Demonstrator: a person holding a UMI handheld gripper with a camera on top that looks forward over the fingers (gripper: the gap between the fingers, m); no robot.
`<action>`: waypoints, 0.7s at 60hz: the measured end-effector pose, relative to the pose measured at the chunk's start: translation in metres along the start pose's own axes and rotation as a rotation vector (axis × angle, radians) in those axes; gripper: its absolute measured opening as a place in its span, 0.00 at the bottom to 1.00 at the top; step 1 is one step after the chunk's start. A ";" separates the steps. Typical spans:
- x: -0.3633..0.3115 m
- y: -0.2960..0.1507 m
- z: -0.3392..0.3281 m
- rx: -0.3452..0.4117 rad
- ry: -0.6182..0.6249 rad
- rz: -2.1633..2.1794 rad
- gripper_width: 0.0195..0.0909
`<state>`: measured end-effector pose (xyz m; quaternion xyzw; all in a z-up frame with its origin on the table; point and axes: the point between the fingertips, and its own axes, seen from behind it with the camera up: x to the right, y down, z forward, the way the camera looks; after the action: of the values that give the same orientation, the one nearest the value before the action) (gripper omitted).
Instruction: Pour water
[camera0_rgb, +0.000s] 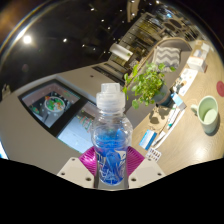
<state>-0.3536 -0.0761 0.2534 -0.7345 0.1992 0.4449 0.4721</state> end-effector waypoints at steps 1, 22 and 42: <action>-0.006 -0.005 -0.005 -0.002 -0.012 0.060 0.19; 0.086 -0.082 -0.007 0.095 -0.246 1.014 0.19; 0.146 -0.080 -0.016 0.074 -0.188 1.196 0.19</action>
<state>-0.2131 -0.0334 0.1742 -0.4357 0.5502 0.6891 0.1807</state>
